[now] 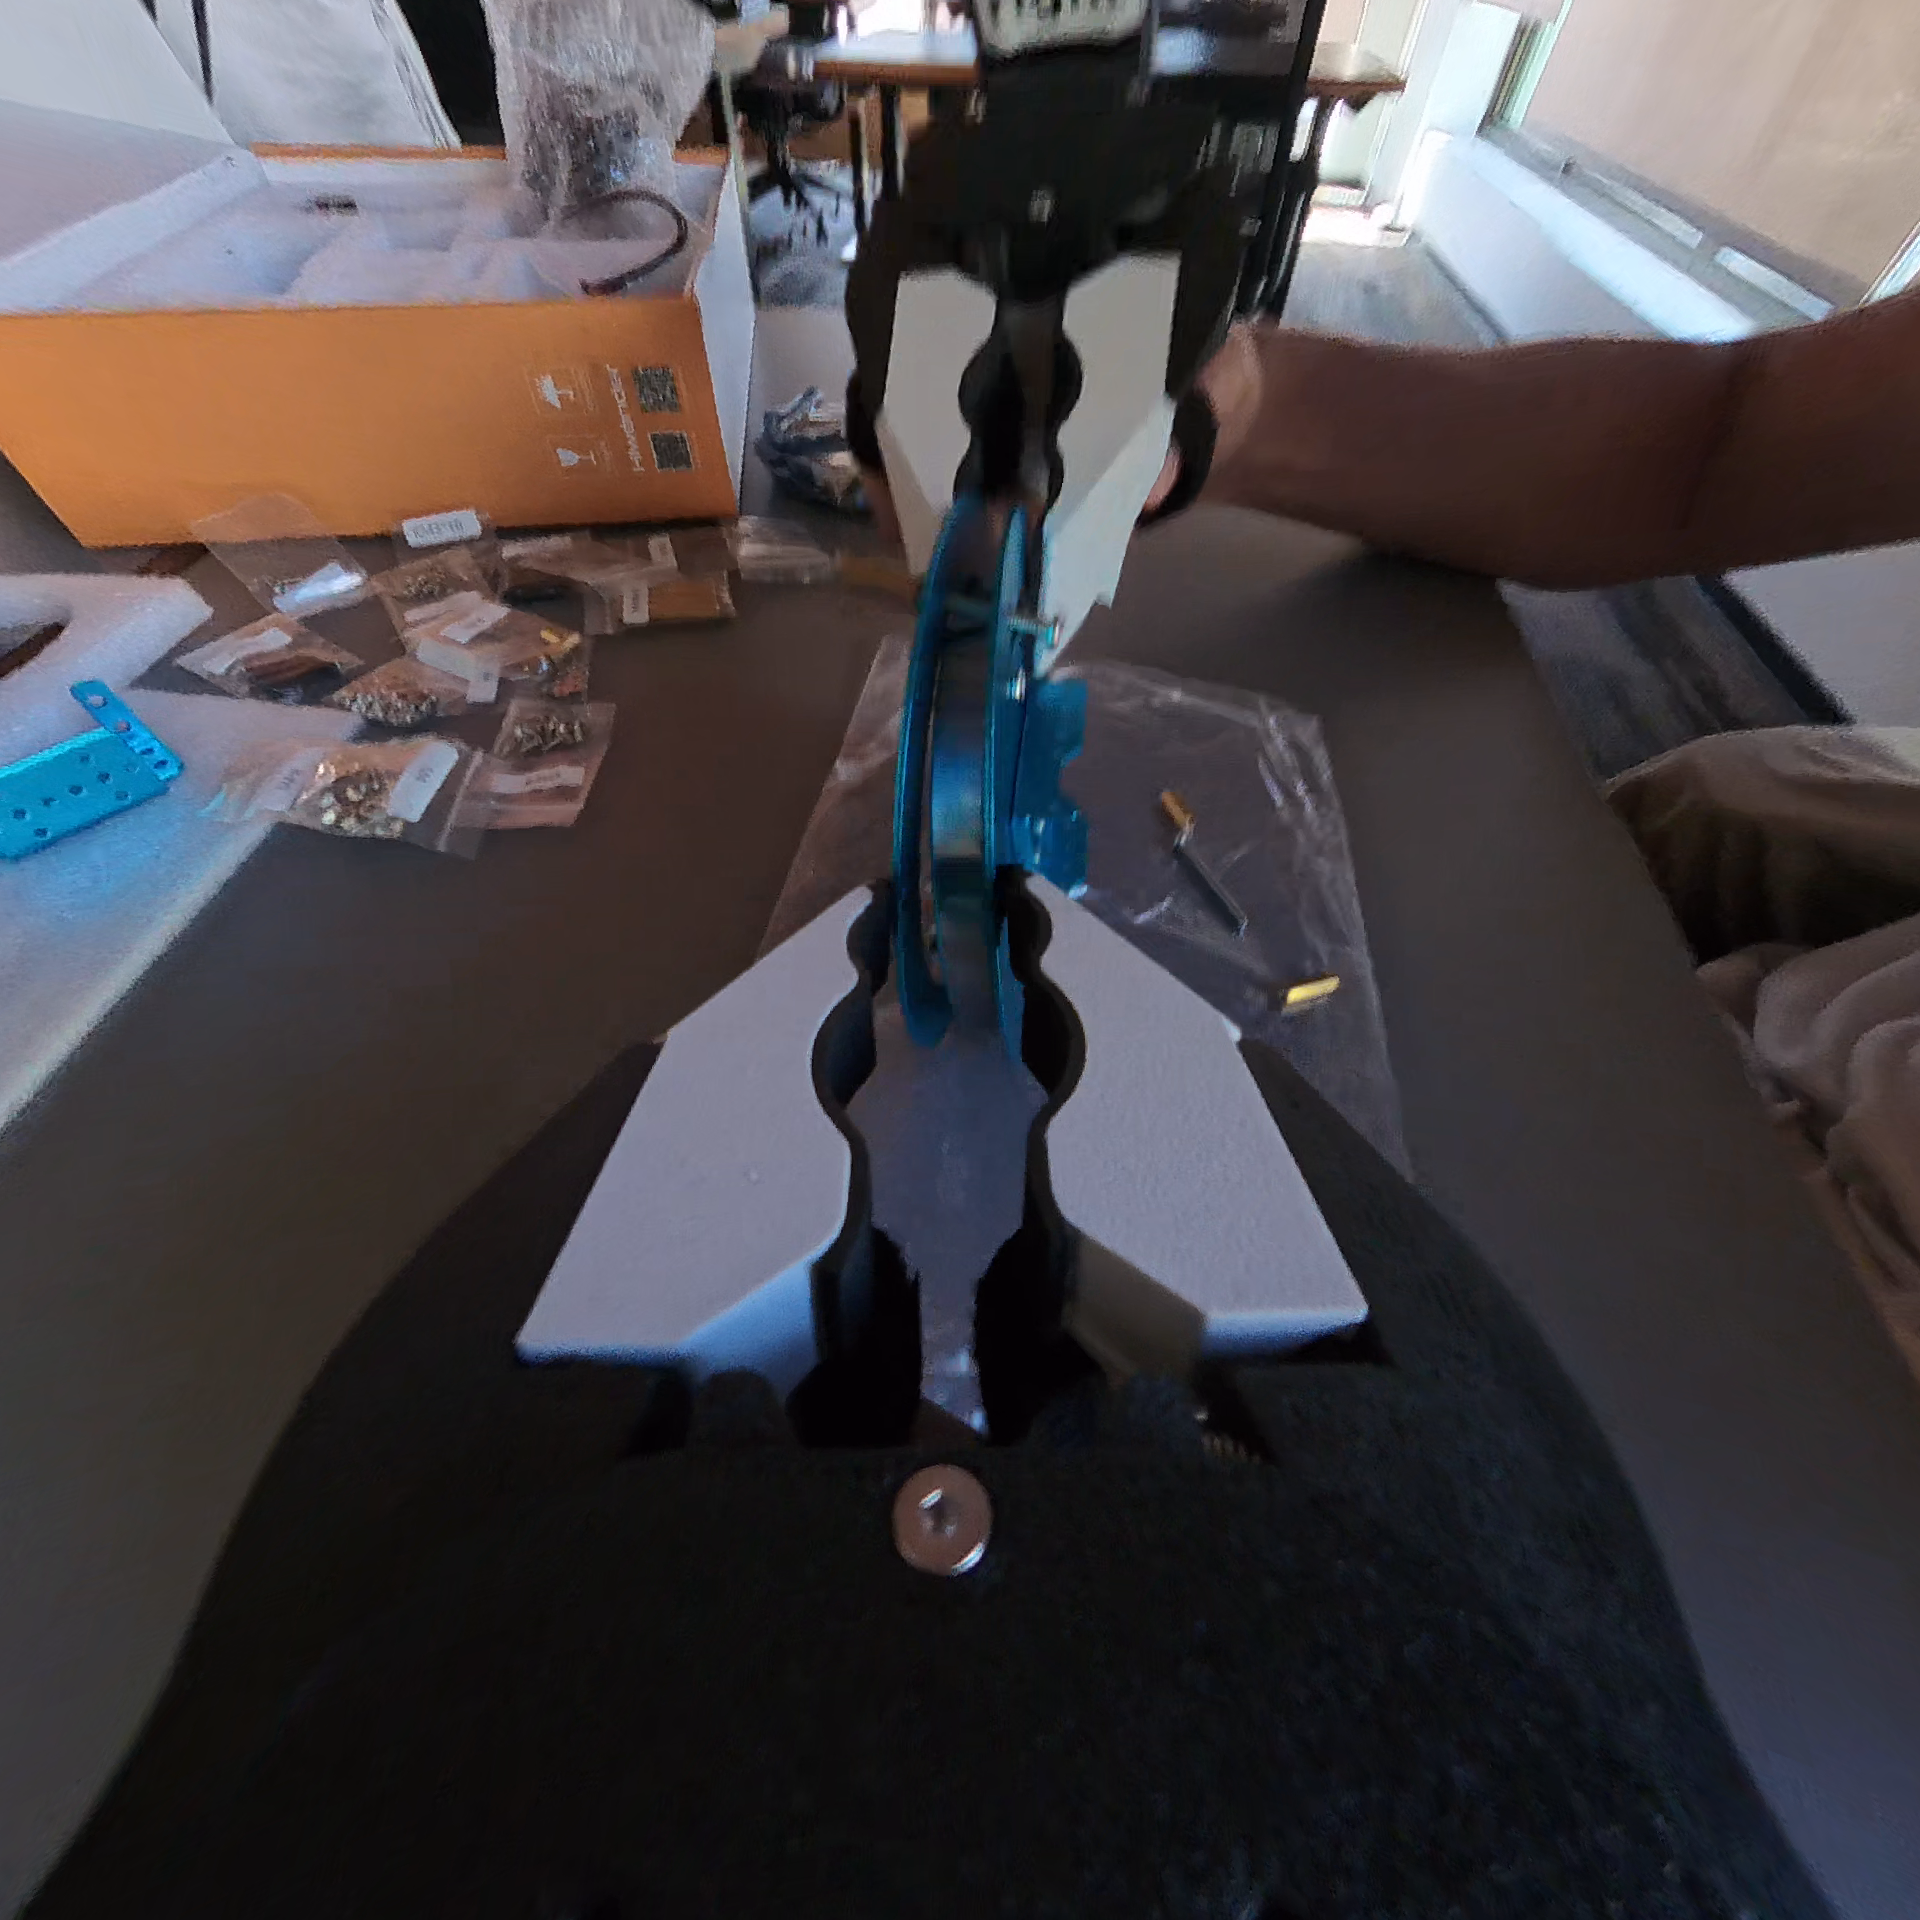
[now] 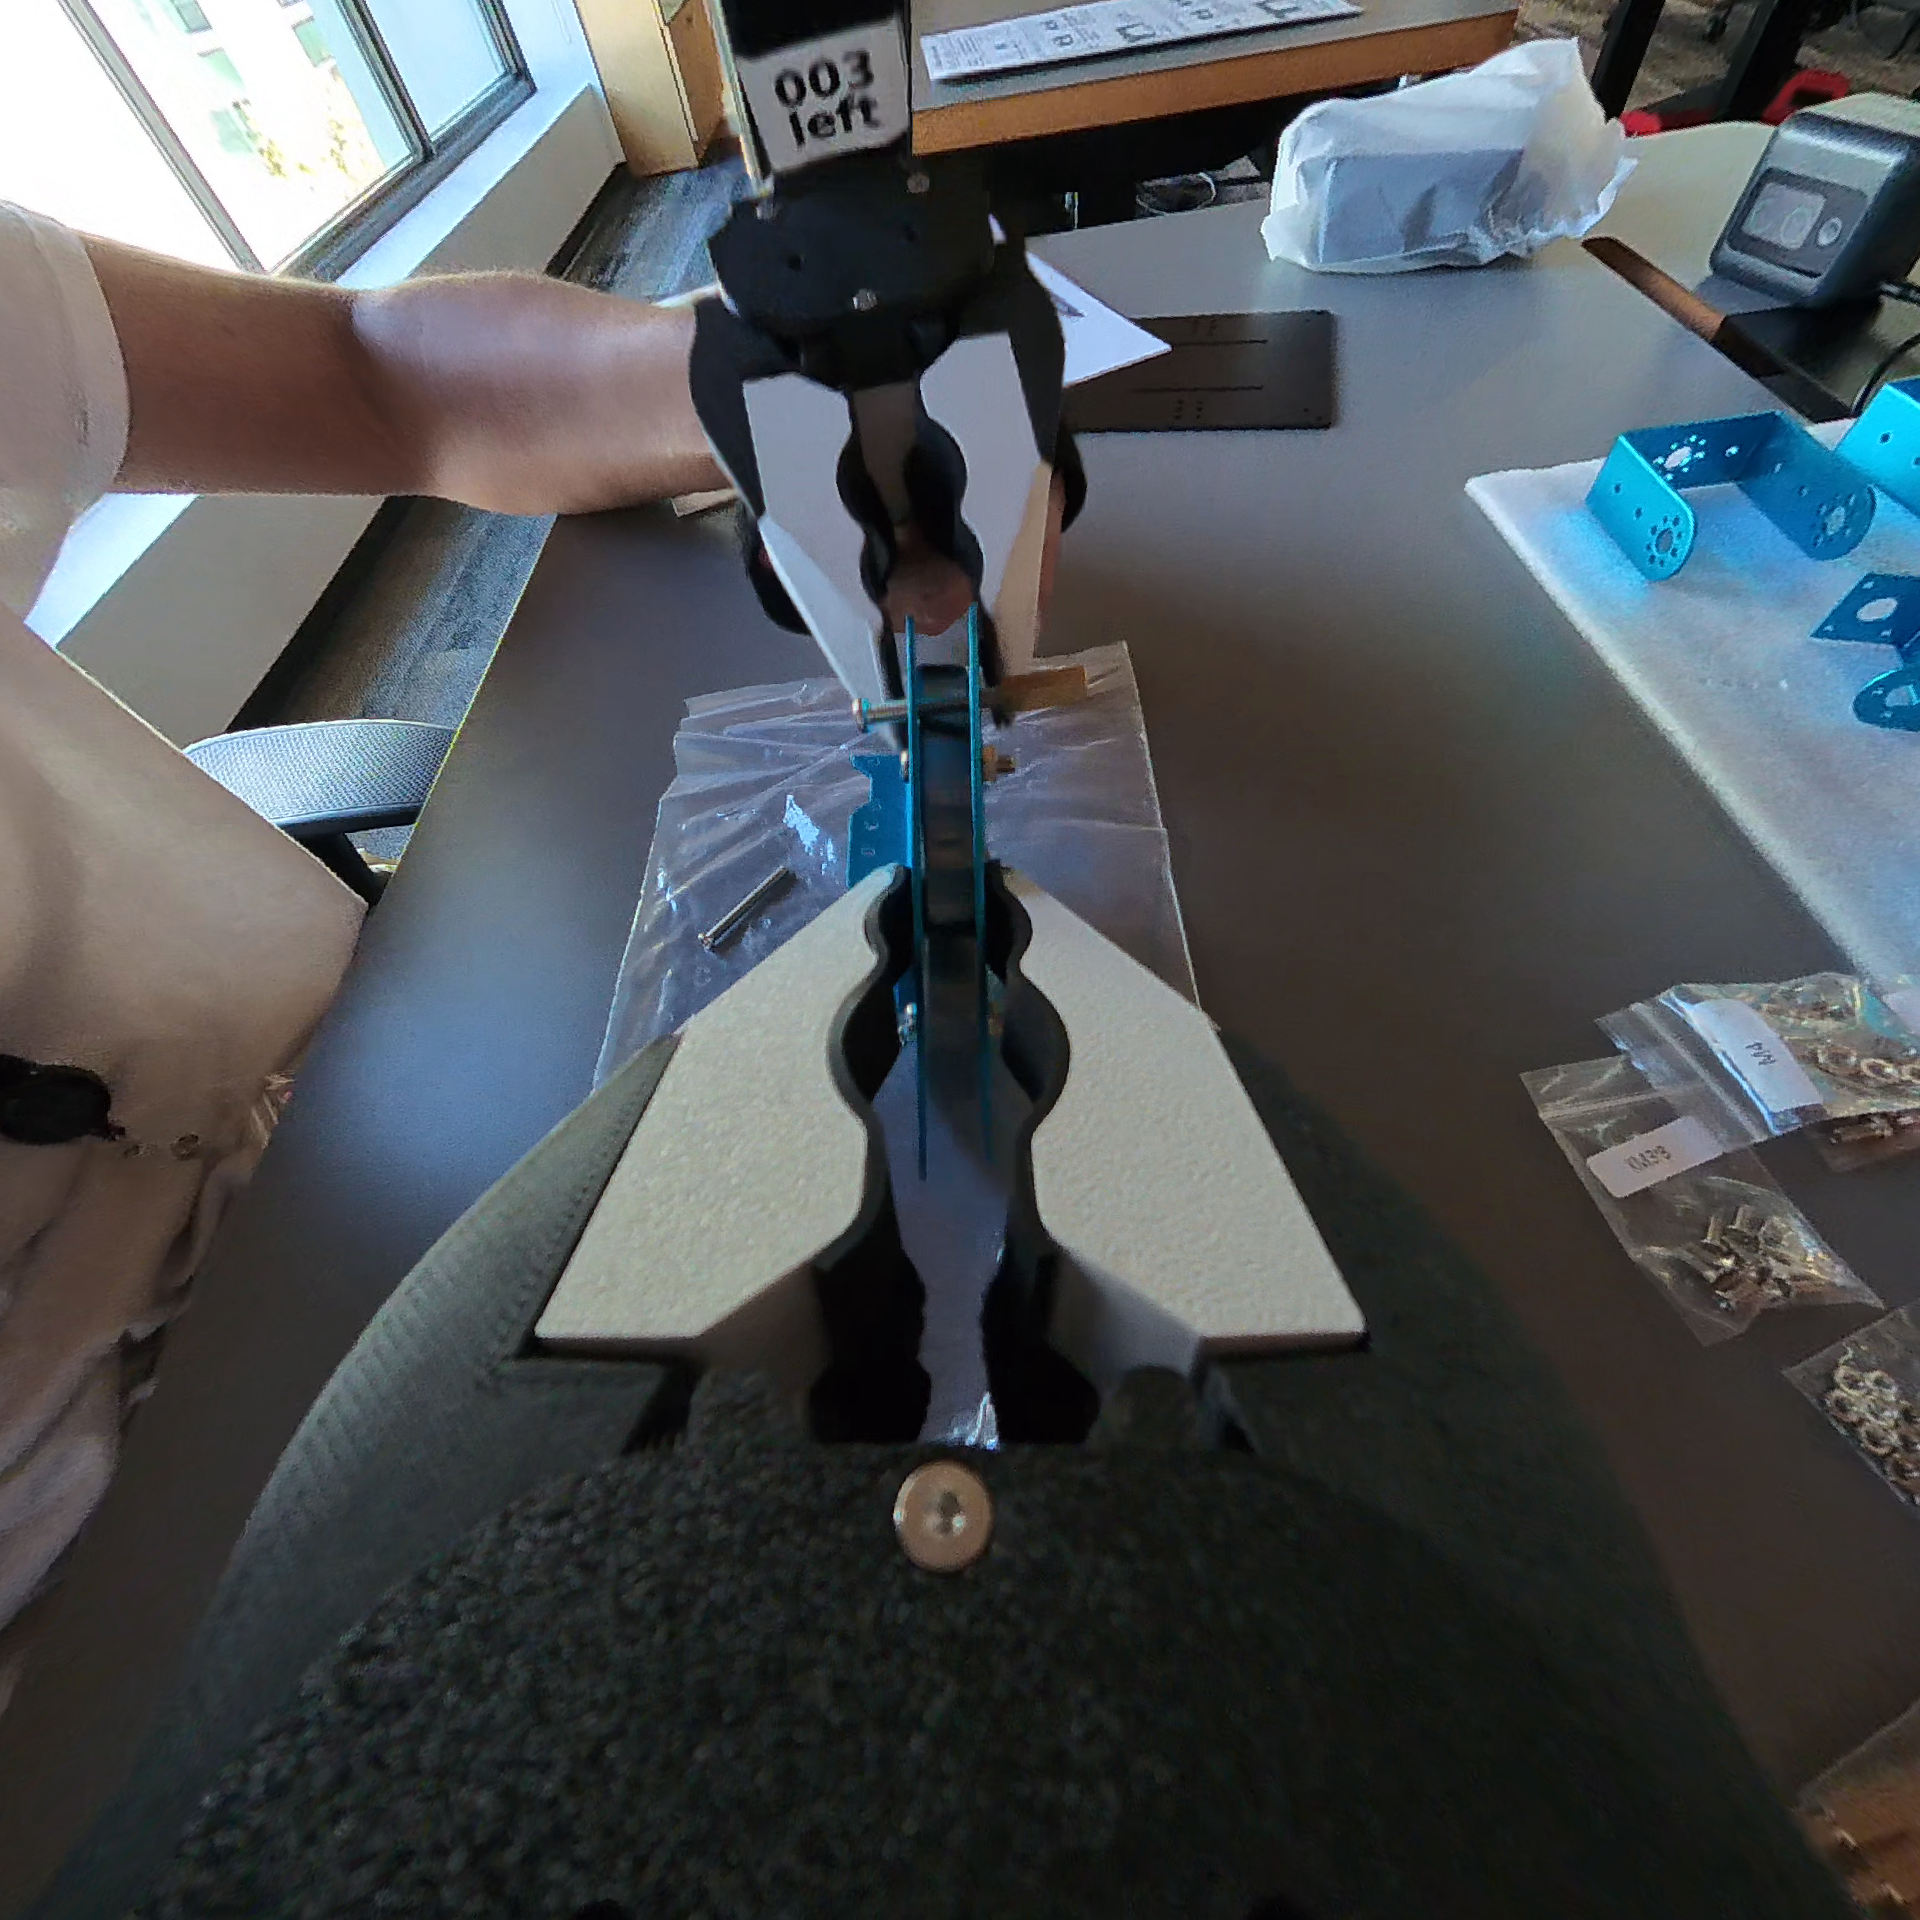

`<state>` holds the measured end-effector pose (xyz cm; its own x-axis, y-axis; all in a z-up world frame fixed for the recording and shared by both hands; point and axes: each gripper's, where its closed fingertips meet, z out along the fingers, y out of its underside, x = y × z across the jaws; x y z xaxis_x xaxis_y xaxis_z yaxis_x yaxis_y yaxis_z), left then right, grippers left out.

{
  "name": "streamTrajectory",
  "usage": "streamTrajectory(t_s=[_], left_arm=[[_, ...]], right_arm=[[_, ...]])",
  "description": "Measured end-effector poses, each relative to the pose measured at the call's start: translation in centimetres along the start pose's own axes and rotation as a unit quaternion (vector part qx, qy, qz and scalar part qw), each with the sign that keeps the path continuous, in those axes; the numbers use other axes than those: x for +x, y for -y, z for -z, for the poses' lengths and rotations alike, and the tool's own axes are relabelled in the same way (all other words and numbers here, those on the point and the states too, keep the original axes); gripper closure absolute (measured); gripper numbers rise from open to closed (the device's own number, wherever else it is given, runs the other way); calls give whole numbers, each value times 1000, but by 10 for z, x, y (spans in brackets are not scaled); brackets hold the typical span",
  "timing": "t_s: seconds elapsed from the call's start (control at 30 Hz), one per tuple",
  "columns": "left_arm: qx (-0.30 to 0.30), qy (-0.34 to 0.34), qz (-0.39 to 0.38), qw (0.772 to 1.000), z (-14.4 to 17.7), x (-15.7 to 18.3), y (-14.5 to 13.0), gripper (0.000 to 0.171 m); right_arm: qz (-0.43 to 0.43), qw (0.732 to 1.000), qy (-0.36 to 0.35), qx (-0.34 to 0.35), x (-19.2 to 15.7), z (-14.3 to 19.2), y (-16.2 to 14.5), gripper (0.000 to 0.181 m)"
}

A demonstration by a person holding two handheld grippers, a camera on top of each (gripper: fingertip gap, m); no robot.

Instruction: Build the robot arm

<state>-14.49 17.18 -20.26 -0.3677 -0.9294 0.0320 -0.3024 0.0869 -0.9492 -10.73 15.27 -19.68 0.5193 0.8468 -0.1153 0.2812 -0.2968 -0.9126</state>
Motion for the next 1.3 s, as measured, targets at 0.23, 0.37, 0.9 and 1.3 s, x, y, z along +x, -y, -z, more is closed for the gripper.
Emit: streamTrajectory(t_s=[0.23, 0.37, 0.9, 1.3], left_arm=[[-15, -14, -3, 1000, -8, 0, -12, 151], [-17, -24, 6, 1000, -8, 1, -12, 152], [-44, -28, 70, 996, 38, 8, -3, 154], [-66, 19, 23, 997, 32, 0, -18, 148]], right_arm=[[-22, 999, 10, 26, 0, 0, 2, 169], [-12, 1000, 4, -11, 5, 8, -23, 150], [-72, 992, 71, 80, -9, -20, 25, 169], [-64, 995, 74, 12, -5, -26, -12, 169]])
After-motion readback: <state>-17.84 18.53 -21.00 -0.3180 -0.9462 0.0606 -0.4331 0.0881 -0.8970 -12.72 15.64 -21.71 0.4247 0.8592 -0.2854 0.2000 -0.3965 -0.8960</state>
